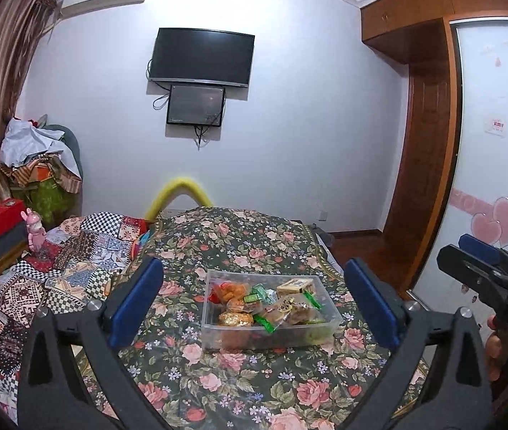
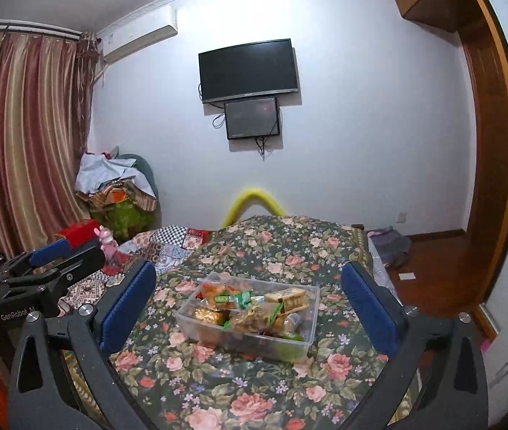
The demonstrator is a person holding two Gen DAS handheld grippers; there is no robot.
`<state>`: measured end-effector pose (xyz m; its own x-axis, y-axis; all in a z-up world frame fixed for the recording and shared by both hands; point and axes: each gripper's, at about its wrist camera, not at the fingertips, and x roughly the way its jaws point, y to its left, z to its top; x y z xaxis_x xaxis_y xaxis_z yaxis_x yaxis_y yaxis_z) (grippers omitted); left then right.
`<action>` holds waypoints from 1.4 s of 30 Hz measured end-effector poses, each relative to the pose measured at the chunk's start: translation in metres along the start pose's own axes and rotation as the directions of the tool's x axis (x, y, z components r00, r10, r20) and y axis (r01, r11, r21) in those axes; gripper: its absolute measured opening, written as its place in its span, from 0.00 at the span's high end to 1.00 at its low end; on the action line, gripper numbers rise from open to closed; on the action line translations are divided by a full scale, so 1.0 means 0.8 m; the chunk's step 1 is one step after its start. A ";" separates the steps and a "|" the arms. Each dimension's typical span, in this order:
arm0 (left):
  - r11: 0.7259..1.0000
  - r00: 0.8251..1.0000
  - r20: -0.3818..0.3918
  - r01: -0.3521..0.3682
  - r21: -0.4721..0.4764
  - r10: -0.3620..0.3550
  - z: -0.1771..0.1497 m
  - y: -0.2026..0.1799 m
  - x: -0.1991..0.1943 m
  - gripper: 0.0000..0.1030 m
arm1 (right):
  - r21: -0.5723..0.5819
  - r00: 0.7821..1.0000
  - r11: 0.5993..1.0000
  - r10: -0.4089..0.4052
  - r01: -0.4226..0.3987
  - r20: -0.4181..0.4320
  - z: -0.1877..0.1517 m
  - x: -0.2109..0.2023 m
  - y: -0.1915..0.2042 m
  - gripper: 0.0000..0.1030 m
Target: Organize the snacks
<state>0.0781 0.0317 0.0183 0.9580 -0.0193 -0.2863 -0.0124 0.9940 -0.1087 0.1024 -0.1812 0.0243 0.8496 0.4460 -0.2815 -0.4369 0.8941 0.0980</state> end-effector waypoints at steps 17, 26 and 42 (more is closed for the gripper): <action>0.999 1.000 0.004 -0.018 0.030 0.018 -0.008 -0.005 -0.006 0.00 | 0.003 1.000 1.000 -0.011 0.011 -0.012 -0.015 -0.009 0.000 0.00; 0.999 1.000 0.006 -0.022 0.041 0.022 -0.010 -0.007 -0.006 0.00 | 0.000 1.000 1.000 -0.011 0.011 -0.028 -0.020 -0.008 -0.001 0.00; 0.999 1.000 -0.004 -0.010 0.049 0.010 -0.015 -0.013 -0.001 0.00 | 0.005 0.999 1.000 -0.022 0.022 -0.040 -0.020 -0.005 -0.004 0.00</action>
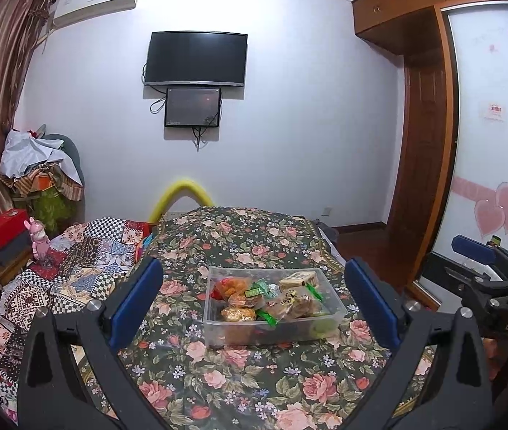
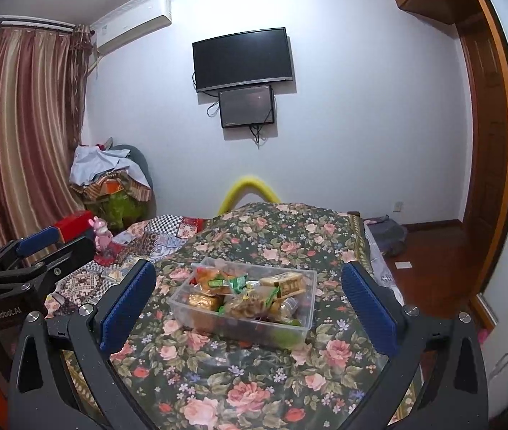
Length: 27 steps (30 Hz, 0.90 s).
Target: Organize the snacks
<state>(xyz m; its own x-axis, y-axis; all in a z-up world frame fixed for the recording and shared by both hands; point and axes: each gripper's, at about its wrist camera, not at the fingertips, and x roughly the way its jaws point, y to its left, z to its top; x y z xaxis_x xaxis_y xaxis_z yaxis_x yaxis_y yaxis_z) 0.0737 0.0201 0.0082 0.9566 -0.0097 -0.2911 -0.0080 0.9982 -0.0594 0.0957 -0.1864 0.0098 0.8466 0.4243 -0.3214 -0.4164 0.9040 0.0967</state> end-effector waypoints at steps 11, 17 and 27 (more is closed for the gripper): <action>1.000 1.000 -0.013 0.000 0.004 0.000 -0.001 0.002 0.005 0.00 | -0.001 1.000 1.000 -0.007 0.007 -0.004 -0.001 -0.001 0.001 0.00; 1.000 1.000 -0.002 0.015 0.013 -0.015 -0.002 -0.001 0.004 0.00 | 0.000 1.000 1.000 -0.007 0.007 -0.003 -0.002 0.000 0.001 0.00; 0.999 1.000 0.004 0.025 0.030 -0.025 -0.002 -0.008 0.003 0.00 | 0.003 1.000 1.000 -0.009 0.009 0.003 -0.002 -0.001 0.001 0.00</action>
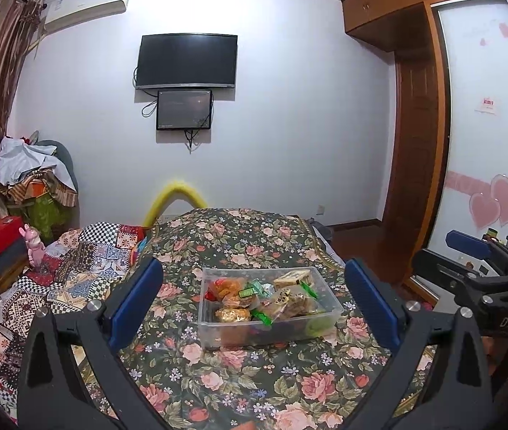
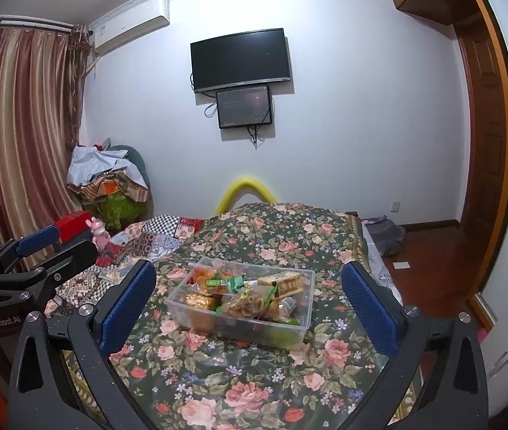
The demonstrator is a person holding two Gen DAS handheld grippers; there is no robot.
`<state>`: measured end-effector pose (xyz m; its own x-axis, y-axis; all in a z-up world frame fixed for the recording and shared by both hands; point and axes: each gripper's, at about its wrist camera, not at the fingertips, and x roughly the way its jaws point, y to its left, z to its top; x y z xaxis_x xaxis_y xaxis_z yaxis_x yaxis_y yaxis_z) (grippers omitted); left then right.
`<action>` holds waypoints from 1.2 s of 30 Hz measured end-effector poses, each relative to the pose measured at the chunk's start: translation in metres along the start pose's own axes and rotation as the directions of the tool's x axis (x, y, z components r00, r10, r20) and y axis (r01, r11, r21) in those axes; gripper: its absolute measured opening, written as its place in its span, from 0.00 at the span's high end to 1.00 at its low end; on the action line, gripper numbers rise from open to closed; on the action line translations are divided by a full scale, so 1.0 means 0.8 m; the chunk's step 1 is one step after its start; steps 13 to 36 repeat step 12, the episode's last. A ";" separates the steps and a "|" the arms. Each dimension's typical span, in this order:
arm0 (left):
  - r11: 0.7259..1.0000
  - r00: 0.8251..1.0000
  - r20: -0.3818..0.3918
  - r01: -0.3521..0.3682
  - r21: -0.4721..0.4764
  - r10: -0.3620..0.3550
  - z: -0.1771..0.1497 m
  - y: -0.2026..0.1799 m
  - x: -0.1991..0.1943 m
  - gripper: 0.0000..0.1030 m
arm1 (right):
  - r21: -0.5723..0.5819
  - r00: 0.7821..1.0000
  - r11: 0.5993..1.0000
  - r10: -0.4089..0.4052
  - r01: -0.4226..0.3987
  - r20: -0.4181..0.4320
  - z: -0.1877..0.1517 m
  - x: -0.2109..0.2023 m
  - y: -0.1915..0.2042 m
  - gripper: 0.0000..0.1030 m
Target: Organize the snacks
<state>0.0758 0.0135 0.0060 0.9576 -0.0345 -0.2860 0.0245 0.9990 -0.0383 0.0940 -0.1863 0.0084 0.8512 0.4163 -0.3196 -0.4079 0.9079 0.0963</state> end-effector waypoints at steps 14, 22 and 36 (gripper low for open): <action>1.000 1.000 -0.020 -0.004 -0.014 0.003 -0.006 0.003 0.006 0.00 | 0.011 1.000 1.000 -0.002 0.002 -0.008 -0.001 0.003 -0.004 0.00; 1.000 1.000 -0.020 -0.004 -0.014 0.003 -0.006 0.003 0.006 0.00 | 0.011 1.000 1.000 -0.002 0.002 -0.008 -0.001 0.003 -0.004 0.00; 1.000 1.000 -0.020 -0.004 -0.014 0.003 -0.006 0.003 0.006 0.00 | 0.011 1.000 1.000 -0.002 0.002 -0.008 -0.001 0.003 -0.004 0.00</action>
